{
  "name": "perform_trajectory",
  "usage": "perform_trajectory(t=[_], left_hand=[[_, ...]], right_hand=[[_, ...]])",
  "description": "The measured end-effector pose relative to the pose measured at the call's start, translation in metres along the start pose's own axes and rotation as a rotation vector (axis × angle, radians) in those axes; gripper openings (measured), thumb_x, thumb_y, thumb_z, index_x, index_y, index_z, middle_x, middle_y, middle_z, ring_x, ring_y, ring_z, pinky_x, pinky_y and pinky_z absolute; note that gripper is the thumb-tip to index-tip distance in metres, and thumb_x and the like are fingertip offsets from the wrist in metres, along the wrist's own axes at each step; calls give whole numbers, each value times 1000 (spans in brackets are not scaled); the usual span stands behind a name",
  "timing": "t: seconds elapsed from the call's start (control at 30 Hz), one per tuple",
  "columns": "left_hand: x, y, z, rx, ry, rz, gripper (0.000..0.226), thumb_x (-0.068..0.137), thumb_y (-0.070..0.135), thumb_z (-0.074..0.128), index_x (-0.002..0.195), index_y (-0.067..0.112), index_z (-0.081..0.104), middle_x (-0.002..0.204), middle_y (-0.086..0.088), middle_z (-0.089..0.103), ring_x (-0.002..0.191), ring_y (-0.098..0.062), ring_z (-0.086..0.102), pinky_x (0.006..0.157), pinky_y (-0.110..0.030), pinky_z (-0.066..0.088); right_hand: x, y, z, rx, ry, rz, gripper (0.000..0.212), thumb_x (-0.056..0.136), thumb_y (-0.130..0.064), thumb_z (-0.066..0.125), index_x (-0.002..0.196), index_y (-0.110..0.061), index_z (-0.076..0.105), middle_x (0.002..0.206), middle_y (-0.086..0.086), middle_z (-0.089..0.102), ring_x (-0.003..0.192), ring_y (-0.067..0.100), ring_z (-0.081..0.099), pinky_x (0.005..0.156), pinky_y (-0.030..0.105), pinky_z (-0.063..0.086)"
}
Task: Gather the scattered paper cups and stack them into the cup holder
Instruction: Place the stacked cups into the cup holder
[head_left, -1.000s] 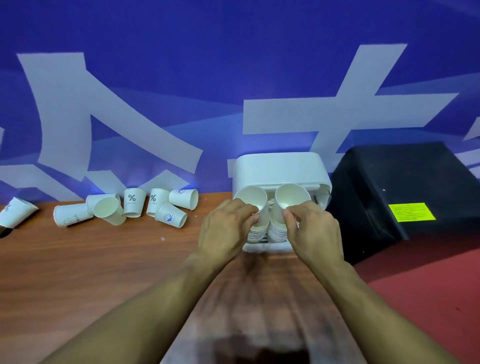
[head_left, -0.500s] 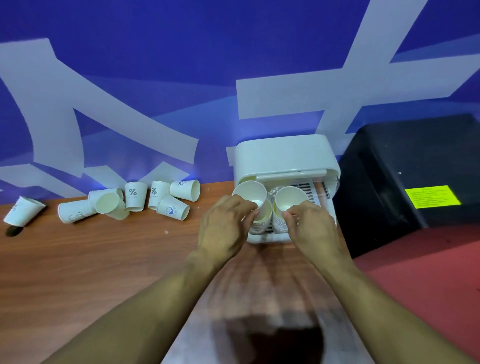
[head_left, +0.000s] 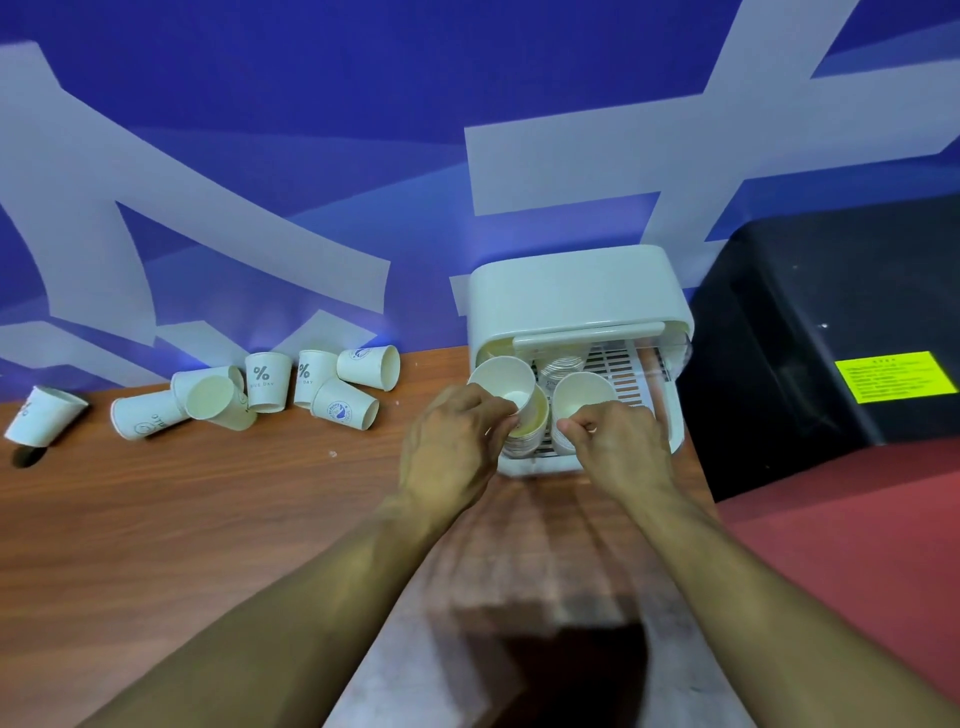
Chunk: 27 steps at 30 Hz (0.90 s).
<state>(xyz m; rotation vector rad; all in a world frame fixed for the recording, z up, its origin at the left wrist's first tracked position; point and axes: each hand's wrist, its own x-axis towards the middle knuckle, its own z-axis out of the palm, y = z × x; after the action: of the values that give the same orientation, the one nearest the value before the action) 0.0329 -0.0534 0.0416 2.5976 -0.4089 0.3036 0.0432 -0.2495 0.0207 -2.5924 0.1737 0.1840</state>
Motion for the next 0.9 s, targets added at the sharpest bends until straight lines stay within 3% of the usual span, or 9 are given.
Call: perform_trajectory(t=[0.23,0.43,0.7,0.9], left_hand=[[6,-4,12,64,-134,-37,15,89,30,63,91,25,76,86,6,66,84,-23,58,66,-32,47],[13,0,19,92,-279,-102,17,93,33,61,99,28,77,100,6,69,99,-19,57,79,-32,43],[17,-3,26,136,-334,-134,18,95,36,57,98,32,75,90,9,63,99,-13,53,67,-24,32],[16,0,25,213,-377,-123,14,93,33,59,99,28,71,96,7,62,104,-18,52,69,-30,43]], right_hand=[[4,0,3,6,8,-4,22,89,-45,63,85,-28,76,78,3,72,82,27,63,64,27,36],[3,1,4,24,13,-14,22,91,-43,63,87,-27,77,79,5,72,83,28,63,65,26,35],[4,-1,7,29,6,-13,20,90,-42,64,88,-28,77,82,5,73,83,28,63,64,26,35],[3,-6,6,-5,0,-13,22,92,-42,61,90,-26,76,84,3,73,85,27,64,65,27,36]])
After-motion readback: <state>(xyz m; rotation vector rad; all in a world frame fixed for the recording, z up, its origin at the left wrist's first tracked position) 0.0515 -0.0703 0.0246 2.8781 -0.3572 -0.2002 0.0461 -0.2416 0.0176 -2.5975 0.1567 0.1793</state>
